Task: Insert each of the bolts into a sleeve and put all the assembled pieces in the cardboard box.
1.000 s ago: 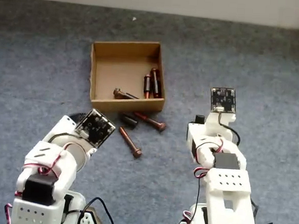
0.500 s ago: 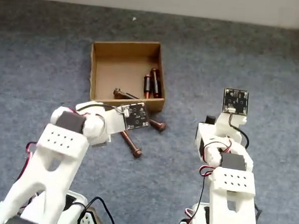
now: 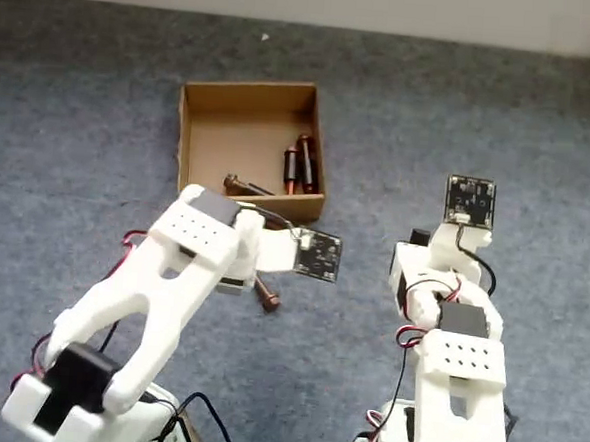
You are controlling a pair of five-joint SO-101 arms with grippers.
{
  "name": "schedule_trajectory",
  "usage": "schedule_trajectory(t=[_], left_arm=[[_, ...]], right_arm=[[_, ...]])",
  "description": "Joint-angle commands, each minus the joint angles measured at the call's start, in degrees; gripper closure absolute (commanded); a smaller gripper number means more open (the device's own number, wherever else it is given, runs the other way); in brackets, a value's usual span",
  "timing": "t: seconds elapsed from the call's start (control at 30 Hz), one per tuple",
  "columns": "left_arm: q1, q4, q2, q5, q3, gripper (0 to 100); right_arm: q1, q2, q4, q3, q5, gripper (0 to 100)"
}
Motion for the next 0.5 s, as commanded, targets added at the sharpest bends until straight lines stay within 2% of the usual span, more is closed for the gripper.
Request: schedule_trajectory(t=[0.0,0.2,0.37,0.47], left_arm=[[3.56,-0.26,6.20,-0.88,-7.08,82],[4.97,-0.18,13.76,-5.63,-9.98,82],[5.85,-0.26,17.10,-5.63,-10.07,82],[5.85,-3.43,18.68,-5.63,-9.63,82]], right_arm=[[1.01,-1.71,-1.54,-1.10,-0.62,99.2],[0.92,-1.71,-1.63,-1.10,-0.53,99.2],[0.75,-1.71,-1.63,-1.10,-0.26,99.2],[0.75,-1.71,-1.63,-1.10,-0.26,99.2]])
